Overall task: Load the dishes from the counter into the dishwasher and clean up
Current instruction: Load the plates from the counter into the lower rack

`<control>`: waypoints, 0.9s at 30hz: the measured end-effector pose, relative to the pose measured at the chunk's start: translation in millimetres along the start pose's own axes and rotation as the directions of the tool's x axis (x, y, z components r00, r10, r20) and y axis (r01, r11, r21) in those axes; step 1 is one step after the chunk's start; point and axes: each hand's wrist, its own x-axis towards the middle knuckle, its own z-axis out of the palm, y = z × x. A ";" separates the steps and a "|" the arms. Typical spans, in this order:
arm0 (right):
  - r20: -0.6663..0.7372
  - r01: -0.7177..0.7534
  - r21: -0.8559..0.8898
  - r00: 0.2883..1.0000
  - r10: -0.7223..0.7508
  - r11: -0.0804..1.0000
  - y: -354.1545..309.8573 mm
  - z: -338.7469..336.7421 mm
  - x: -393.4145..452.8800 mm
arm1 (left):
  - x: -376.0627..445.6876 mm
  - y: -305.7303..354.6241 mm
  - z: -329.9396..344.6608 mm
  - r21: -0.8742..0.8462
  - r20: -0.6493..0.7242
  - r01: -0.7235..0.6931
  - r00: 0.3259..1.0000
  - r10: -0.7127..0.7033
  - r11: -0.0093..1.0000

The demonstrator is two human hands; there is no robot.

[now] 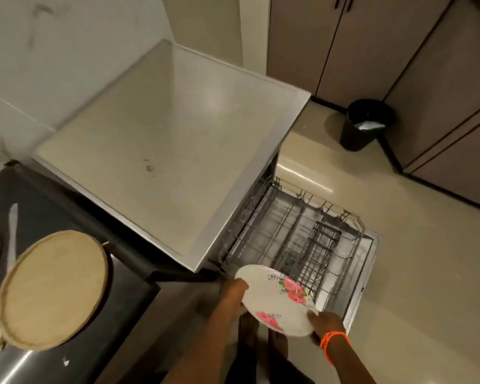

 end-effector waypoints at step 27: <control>0.245 -0.307 0.610 0.950 0.194 0.731 -108.6 183.8 113.5 | 237.5 7.4 -6.2 -0.242 -0.128 0.029 0.990 -0.062 0.970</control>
